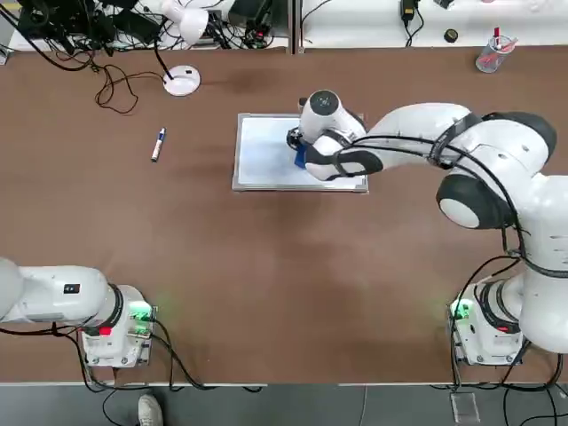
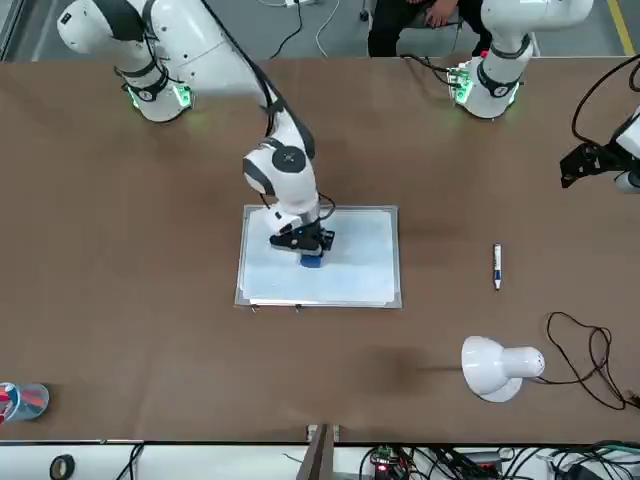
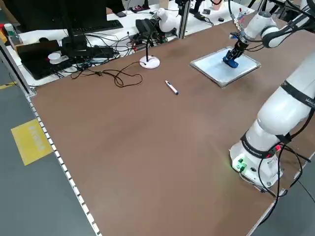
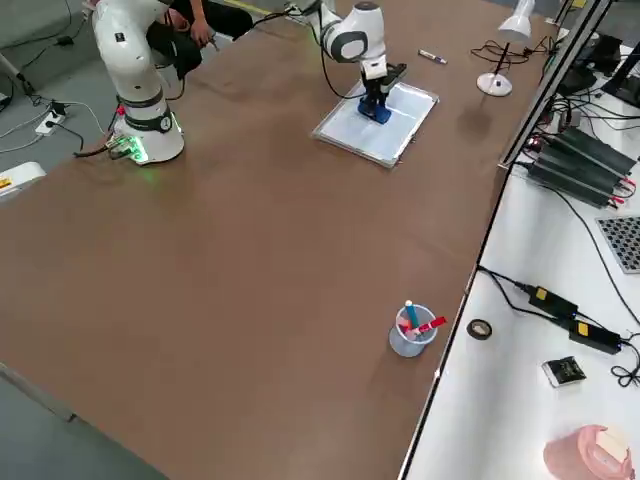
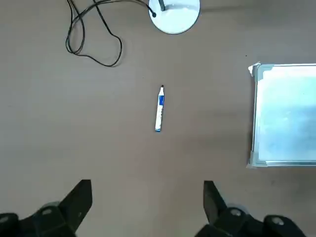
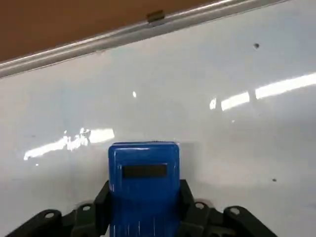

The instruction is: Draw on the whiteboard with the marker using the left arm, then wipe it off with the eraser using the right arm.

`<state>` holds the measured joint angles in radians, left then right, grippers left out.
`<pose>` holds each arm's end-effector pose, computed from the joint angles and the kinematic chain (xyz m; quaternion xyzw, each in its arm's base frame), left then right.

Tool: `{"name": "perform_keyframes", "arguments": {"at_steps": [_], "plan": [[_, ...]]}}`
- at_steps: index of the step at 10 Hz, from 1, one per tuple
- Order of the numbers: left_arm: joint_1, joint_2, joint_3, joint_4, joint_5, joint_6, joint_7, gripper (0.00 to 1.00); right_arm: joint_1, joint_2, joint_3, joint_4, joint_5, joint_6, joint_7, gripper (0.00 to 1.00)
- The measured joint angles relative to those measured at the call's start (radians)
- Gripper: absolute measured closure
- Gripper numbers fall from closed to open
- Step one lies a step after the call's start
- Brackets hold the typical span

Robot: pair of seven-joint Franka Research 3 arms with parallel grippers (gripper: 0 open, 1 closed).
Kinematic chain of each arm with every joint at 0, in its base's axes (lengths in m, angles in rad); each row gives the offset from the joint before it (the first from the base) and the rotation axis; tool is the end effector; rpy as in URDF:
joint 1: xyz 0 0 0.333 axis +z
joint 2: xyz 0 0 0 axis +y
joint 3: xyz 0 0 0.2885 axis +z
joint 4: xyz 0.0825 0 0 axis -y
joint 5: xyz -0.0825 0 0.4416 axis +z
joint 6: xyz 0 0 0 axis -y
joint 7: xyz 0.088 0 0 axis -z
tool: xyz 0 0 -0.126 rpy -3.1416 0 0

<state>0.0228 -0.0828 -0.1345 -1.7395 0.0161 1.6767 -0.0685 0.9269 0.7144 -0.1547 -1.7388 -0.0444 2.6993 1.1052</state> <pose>0.5923 -0.0667 0.5470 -0.9996 0.0222 -0.0108 0.0126 0.5071 0.5016 0.1128 -0.9828 0.1210 -0.1224 0.0661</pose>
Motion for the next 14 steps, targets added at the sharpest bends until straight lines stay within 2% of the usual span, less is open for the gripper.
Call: {"name": "perform_keyframes", "arguments": {"at_steps": [3, 6, 8, 12, 14], "plan": [[0.0, 0.0, 0.0, 0.0, 0.0, 0.0, 0.0, 0.0, 0.023, 0.007, 0.002, 0.02, 0.0, -0.015, 0.045, 0.44], [0.0, 0.0, 0.0, 0.0, 0.0, 0.0, 0.0, 0.0, 0.009, -0.016, -0.005, 0.053, 0.001, -0.135, -0.018, 0.44], [0.0, 0.0, 0.0, 0.0, 0.0, 0.0, 0.0, 0.0, -0.057, -0.084, -0.006, 0.076, 0.008, -0.269, -0.122, 0.44], [0.0, 0.0, 0.0, -0.001, 0.0, 0.001, 0.0, 0.0, -0.243, -0.301, 0.014, 0.083, 0.074, -0.542, -0.449, 0.44], [0.0, 0.0, 0.0, -0.001, 0.0, 0.001, 0.0, 0.0, -0.32, -0.378, 0.016, 0.055, 0.077, -0.613, -0.602, 0.44]]}}
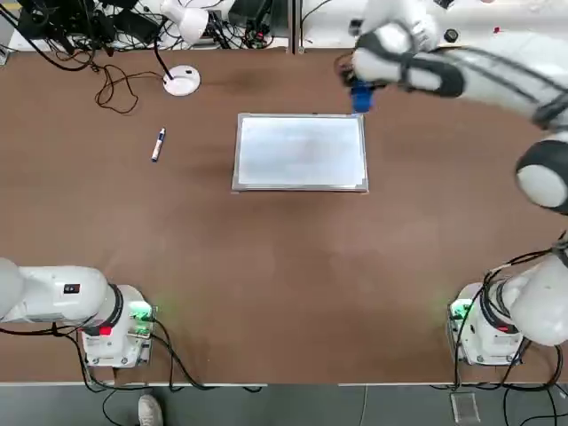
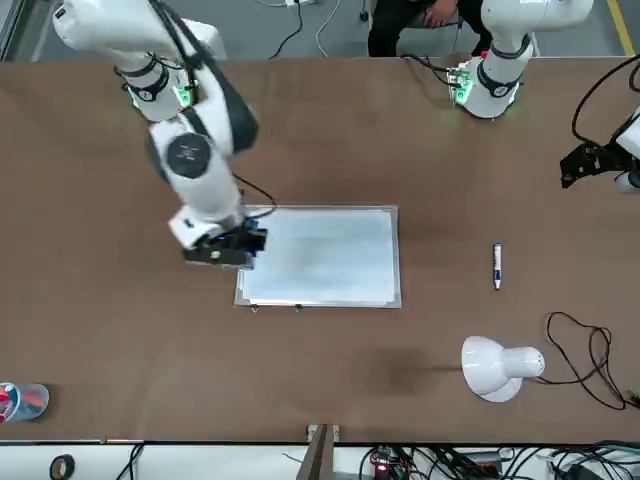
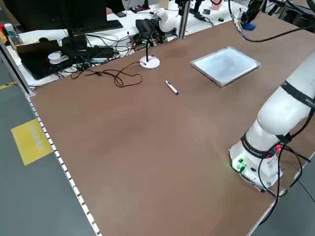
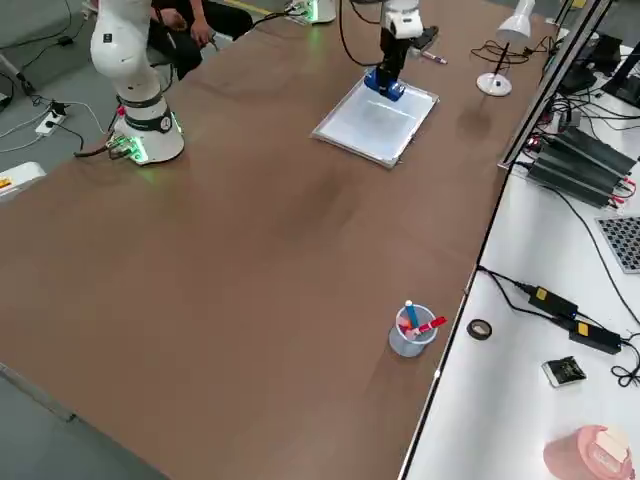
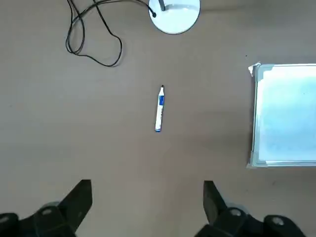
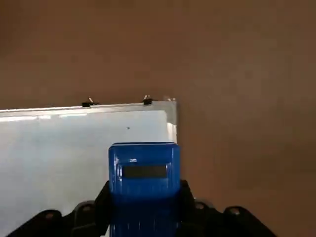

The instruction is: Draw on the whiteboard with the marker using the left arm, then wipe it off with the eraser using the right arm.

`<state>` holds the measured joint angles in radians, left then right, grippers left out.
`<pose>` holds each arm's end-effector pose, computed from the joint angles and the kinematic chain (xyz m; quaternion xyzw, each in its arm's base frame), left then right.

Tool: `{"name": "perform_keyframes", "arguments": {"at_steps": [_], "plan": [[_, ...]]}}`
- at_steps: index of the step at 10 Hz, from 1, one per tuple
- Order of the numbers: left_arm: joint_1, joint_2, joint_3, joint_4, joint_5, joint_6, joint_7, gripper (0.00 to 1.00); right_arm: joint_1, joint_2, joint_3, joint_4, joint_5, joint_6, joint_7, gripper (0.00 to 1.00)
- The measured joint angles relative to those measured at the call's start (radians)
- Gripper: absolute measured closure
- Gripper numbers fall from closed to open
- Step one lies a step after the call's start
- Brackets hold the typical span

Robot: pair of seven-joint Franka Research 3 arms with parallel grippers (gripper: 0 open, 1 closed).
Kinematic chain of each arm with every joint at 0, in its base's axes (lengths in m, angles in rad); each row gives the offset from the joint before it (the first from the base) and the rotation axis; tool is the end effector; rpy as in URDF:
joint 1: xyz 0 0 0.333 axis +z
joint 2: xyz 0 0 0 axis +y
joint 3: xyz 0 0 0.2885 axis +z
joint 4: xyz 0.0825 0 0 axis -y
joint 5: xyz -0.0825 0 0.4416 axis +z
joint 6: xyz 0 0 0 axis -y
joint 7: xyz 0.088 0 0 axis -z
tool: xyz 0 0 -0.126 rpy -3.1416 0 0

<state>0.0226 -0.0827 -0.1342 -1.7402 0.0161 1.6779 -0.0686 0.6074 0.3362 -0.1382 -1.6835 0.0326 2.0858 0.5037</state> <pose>0.5924 -0.0666 0.5467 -0.9996 0.0221 -0.0110 0.0126 0.6232 0.3249 0.3429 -0.9992 0.0202 -0.0345 0.0090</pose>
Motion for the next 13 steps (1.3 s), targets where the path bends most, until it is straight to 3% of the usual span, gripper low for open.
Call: {"name": "perform_keyframes", "arguments": {"at_steps": [4, 8, 13], "plan": [[-0.001, 0.0, 0.0, 0.0, 0.0, 0.0, -0.002, 0.0, -0.137, -0.032, 0.0, -0.105, -0.07, 0.039, -0.237, 0.44], [-0.004, 0.0, -0.002, -0.002, 0.0, 0.0, -0.004, 0.0, -0.287, -0.048, -0.001, -0.231, -0.141, 0.182, -0.468, 0.44], [-0.004, -0.001, -0.001, 0.004, 0.0, 0.0, -0.004, 0.0, -0.458, -0.147, -0.001, -0.518, -0.152, 0.485, -0.557, 0.44]]}}
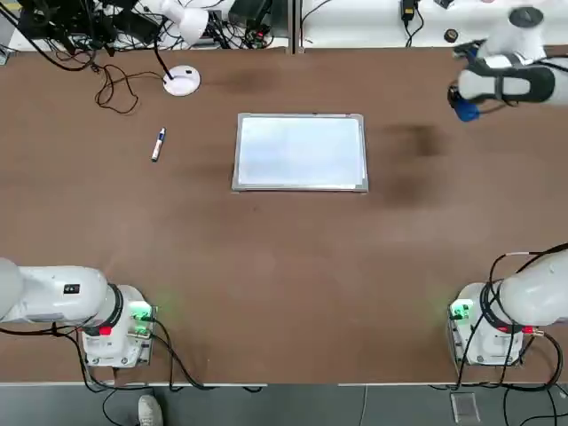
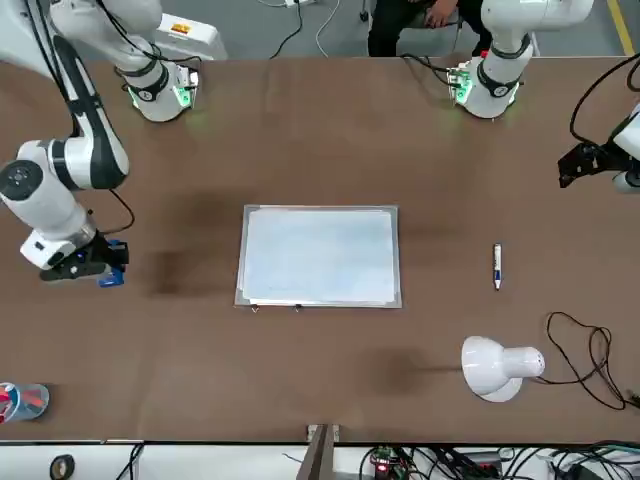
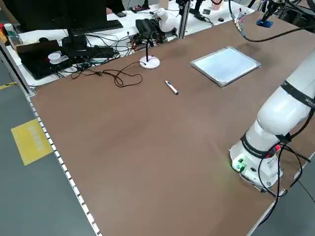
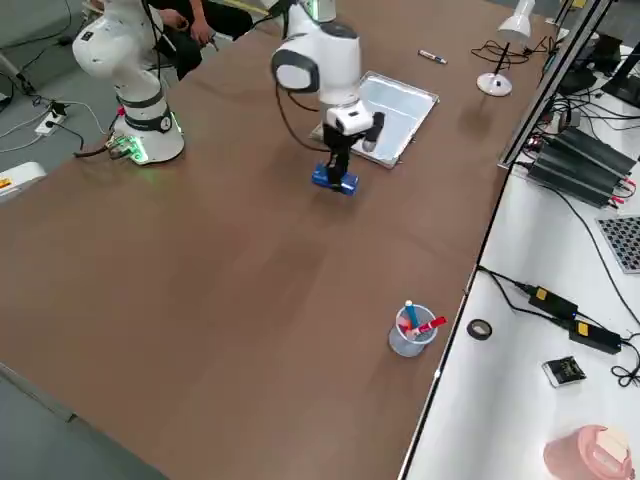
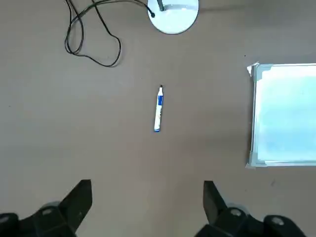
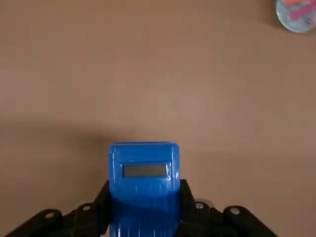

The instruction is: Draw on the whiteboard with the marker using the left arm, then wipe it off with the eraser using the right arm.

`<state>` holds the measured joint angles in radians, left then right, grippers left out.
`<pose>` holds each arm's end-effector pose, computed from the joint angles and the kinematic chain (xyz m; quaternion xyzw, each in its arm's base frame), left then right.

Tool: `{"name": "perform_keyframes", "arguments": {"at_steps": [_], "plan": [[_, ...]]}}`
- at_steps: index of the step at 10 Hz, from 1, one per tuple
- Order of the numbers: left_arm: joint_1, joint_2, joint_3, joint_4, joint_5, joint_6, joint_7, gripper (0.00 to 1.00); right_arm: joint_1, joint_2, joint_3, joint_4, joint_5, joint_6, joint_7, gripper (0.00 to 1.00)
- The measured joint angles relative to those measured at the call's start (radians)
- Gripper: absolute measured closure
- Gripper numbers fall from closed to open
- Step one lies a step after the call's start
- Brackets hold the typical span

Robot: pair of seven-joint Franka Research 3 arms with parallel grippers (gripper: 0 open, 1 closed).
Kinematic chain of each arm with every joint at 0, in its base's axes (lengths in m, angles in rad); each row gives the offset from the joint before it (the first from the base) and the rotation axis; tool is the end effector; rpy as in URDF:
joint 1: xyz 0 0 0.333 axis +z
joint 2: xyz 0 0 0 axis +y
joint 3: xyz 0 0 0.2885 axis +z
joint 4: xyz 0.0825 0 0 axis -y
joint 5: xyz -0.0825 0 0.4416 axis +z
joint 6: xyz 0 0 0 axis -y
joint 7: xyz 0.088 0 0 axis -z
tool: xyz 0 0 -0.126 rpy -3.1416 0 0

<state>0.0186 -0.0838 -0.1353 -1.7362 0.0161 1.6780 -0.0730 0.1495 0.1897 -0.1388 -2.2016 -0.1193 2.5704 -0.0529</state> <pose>0.5922 -0.0697 0.5495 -0.9996 0.0224 -0.0136 0.0124 0.6060 0.0059 0.2268 0.9914 0.0810 0.0885 0.0514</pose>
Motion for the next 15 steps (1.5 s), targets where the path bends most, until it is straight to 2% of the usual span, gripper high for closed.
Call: {"name": "perform_keyframes", "arguments": {"at_steps": [3, 5, 11, 15], "plan": [[0.001, 0.0, 0.002, 0.024, 0.0, 0.0, 0.0, 0.0, -0.064, -0.013, 0.001, -0.126, 0.0, 0.183, 0.008, 0.44], [0.004, 0.0, 0.004, 0.034, 0.0, 0.0, 0.0, 0.0, -0.085, 0.002, 0.002, -0.166, 0.0, 0.258, 0.039, 0.44], [0.009, 0.0, 0.009, 0.052, 0.0, 0.0, -0.002, 0.01, -0.088, 0.125, 0.008, -0.179, 0.0, 0.413, 0.108, 0.44], [0.008, 0.0, 0.009, 0.055, 0.0, 0.0, -0.001, 0.0, -0.092, 0.177, 0.008, -0.176, 0.0, 0.447, 0.114, 0.44]]}}
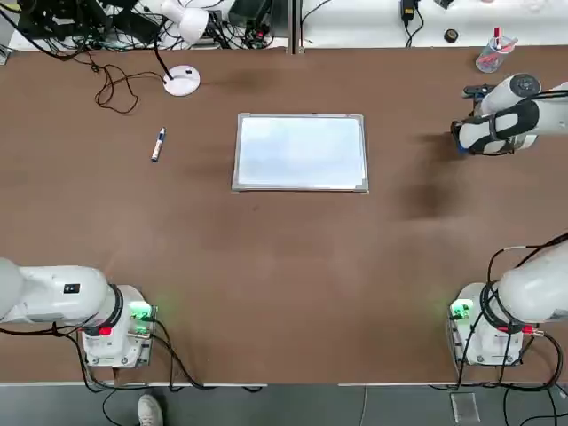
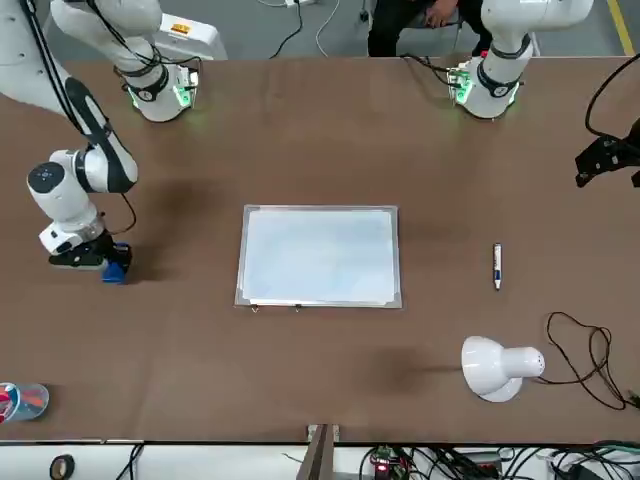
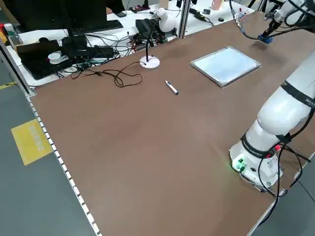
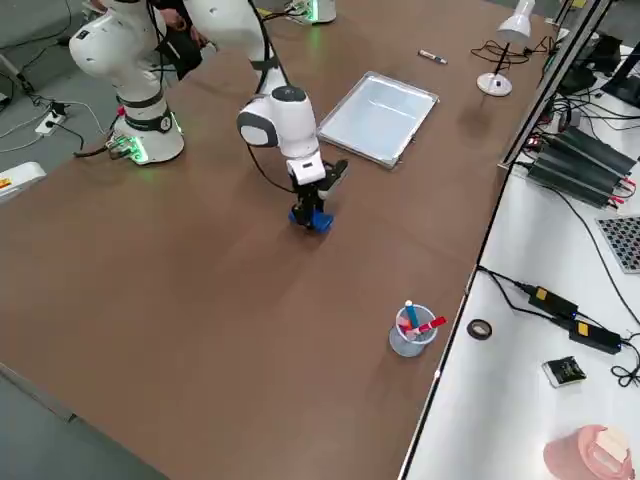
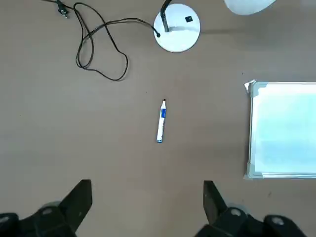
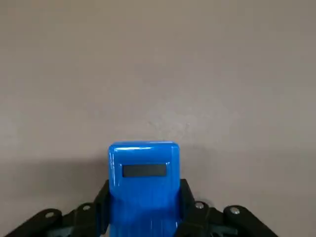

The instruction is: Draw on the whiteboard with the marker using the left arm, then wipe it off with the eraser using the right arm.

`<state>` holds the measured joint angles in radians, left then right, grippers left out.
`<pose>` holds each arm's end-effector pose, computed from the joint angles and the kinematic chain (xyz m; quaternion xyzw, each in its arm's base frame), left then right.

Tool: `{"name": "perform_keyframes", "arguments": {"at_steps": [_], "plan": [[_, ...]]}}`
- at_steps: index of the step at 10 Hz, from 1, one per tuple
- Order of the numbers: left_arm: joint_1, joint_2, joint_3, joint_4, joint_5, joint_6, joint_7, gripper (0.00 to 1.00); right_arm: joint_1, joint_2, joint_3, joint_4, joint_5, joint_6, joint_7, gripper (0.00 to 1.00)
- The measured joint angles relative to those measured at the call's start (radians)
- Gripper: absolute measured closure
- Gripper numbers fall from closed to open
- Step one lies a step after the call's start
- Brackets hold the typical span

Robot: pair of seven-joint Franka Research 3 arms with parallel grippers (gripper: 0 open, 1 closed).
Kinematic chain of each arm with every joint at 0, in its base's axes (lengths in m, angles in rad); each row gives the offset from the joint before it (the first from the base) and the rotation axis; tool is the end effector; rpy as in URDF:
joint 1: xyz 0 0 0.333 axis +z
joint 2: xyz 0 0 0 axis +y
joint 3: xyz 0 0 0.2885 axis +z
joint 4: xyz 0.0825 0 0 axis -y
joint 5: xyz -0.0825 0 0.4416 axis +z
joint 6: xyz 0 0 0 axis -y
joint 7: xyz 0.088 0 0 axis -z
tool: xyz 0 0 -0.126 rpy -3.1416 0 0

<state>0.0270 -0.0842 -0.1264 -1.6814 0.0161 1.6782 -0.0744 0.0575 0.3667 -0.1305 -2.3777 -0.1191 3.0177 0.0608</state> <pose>0.5966 -0.0600 0.5794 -0.9990 0.0130 -0.0412 0.0098 0.5450 -0.0375 0.1011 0.9900 -0.0013 0.1359 0.0387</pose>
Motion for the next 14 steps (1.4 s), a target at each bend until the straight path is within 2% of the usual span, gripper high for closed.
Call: {"name": "perform_keyframes", "arguments": {"at_steps": [5, 8, 14], "plan": [[0.0, 0.0, 0.0, 0.0, 0.0, 0.0, 0.0, 0.0, 0.0, 0.005, 0.001, 0.0, 0.0, 0.02, 0.014, 0.44], [0.0, 0.0, 0.0, 0.0, 0.0, 0.0, 0.0, 0.0, 0.0, 0.01, 0.002, 0.0, 0.0, 0.031, 0.018, 0.25], [0.0, 0.0, 0.0, 0.0, 0.0, -0.001, 0.0, 0.0, 0.0, 0.038, 0.003, 0.0, 0.0, 0.078, 0.034, 0.21]]}}
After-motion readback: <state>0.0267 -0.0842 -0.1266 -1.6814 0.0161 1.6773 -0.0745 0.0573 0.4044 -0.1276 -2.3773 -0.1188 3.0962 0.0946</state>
